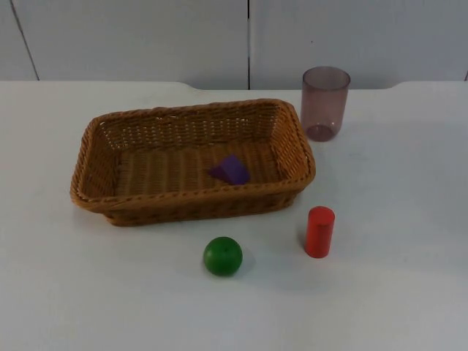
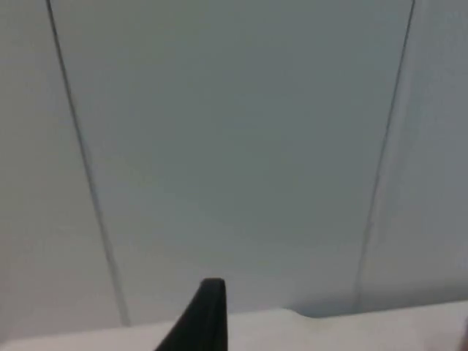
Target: Pick up the basket with the left hand and place the triangular block into the basket with the right hand.
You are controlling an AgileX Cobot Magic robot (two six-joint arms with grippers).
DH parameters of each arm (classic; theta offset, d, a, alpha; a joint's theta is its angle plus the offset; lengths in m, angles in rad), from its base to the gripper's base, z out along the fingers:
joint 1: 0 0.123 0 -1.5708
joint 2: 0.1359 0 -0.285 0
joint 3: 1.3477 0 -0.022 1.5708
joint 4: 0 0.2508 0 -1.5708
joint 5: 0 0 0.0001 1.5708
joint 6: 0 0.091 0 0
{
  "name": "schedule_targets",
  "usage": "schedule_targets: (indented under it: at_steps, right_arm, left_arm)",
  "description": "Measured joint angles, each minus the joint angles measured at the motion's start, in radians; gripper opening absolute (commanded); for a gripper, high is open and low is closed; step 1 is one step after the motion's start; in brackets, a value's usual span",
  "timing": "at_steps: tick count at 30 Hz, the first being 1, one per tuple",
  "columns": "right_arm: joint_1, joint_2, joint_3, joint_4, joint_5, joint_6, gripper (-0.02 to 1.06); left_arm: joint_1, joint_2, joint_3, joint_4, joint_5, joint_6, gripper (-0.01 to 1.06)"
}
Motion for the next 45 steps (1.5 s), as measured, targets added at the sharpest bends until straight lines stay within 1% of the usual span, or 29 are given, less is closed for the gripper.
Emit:
schedule_targets:
  at_steps: [1,2,3,4,5,6,8,9,10,11,12,14,15,16,18,20,22,24,26,27,29,31,33,34,36,38,40,42,45]
  right_arm:
    - [0.0,-0.009,0.036,-0.011,-0.028,0.011,1.05]
    - [0.0,-0.033,0.109,-0.022,-0.078,0.024,1.05]
    - [0.0,-0.075,0.199,-0.018,-0.163,0.034,1.05]
    - [0.0,-0.114,0.255,-0.007,-0.207,0.036,1.05]
    - [0.0,-0.114,0.255,-0.007,-0.207,0.036,1.05]
    - [0.0,-0.155,0.306,0.01,-0.236,0.037,1.05]
    - [0.0,-0.242,0.393,0.076,-0.312,-0.019,1.05]
    - [0.0,-0.268,0.413,0.098,-0.329,-0.049,1.05]
    - [0.0,-0.268,0.413,0.098,-0.329,-0.049,1.05]
    - [0.0,-0.335,0.446,0.23,-0.352,-0.163,1.05]
    - [0.0,-0.379,0.448,0.315,-0.354,-0.223,1.05]
    - [0.0,-0.442,0.444,0.399,-0.302,-0.316,1.05]
    - [0.0,-0.455,0.436,0.413,-0.269,-0.337,1.05]
    - [0.0,-0.455,0.436,0.413,-0.269,-0.337,1.05]
    - [0.0,-0.462,0.426,0.409,-0.196,-0.352,1.05]
    - [-0.003,-0.462,0.418,0.399,-0.171,-0.359,1.05]
    - [-0.013,-0.462,0.412,0.388,-0.171,-0.359,1.05]
    - [-0.046,-0.462,0.408,0.37,-0.182,-0.359,1.05]
    - [-0.098,-0.466,0.409,0.368,-0.23,-0.359,1.05]
    - [-0.098,-0.466,0.409,0.368,-0.23,-0.359,1.05]
    - [-0.158,-0.484,0.409,0.363,-0.286,-0.369,1.05]
    - [-0.228,-0.512,0.409,0.363,-0.327,-0.38,1.05]
    - [-0.302,-0.543,0.408,0.407,-0.349,-0.425,1.05]
    - [-0.302,-0.543,0.408,0.407,-0.349,-0.425,1.05]
    - [-0.367,-0.584,0.408,0.455,-0.37,-0.484,1.05]
    - [-0.425,-0.621,0.408,0.491,-0.375,-0.512,1.05]
    - [-0.439,-0.638,0.408,0.507,-0.372,-0.512,1.05]
    - [-0.453,-0.668,0.408,0.547,-0.359,-0.539,1.05]
    - [-0.453,-0.707,0.408,0.566,-0.335,-0.566,1.05]
  left_arm:
    - [-0.003,-0.011,-0.005,0.049,0.002,-0.005,1.05]
    - [-0.005,-0.026,-0.006,0.101,0.004,-0.01,1.05]
    - [-0.005,-0.041,-0.006,0.145,0.004,-0.01,1.05]
    - [-0.005,-0.055,-0.002,0.18,0.004,-0.01,1.05]
    - [-0.005,-0.055,-0.002,0.18,0.004,-0.01,1.05]
    - [-0.005,-0.08,0.015,0.211,-0.015,-0.01,1.05]
    - [-0.005,-0.111,0.052,0.209,-0.032,0.008,1.05]
    - [-0.005,-0.122,0.064,0.198,-0.037,0.016,1.05]
    - [-0.005,-0.122,0.064,0.198,-0.037,0.016,1.05]
    - [-0.005,-0.154,0.109,0.135,-0.039,0.07,1.05]
    - [-0.005,-0.173,0.137,0.085,-0.039,0.109,1.05]
    - [-0.005,-0.216,0.2,-0.033,-0.031,0.168,1.05]
    - [-0.005,-0.234,0.221,-0.072,-0.029,0.187,1.05]
    - [-0.005,-0.234,0.221,-0.072,-0.029,0.187,1.05]
    - [-0.005,-0.255,0.248,-0.113,-0.02,0.202,1.05]
    - [-0.005,-0.274,0.253,-0.119,-0.015,0.207,1.05]
    - [-0.005,-0.285,0.255,-0.112,-0.015,0.201,1.05]
    - [-0.005,-0.309,0.255,-0.056,-0.017,0.16,1.05]
    - [-0.005,-0.329,0.255,0.012,-0.021,0.115,1.05]
    - [-0.005,-0.329,0.255,0.012,-0.021,0.115,1.05]
    - [-0.005,-0.343,0.255,0.074,-0.025,0.083,1.05]
    - [-0.005,-0.357,0.259,0.102,-0.042,0.062,1.05]
    - [-0.005,-0.376,0.278,0.124,-0.075,0.043,1.05]
    - [-0.005,-0.376,0.278,0.124,-0.075,0.043,1.05]
    - [-0.005,-0.403,0.305,0.16,-0.107,0.019,1.05]
    - [-0.005,-0.421,0.322,0.172,-0.114,0.006,1.05]
    - [-0.005,-0.428,0.325,0.169,-0.114,0.006,1.05]
    - [-0.005,-0.451,0.331,0.158,-0.111,0.006,1.05]
    - [-0.005,-0.501,0.332,0.182,-0.111,0.006,1.05]
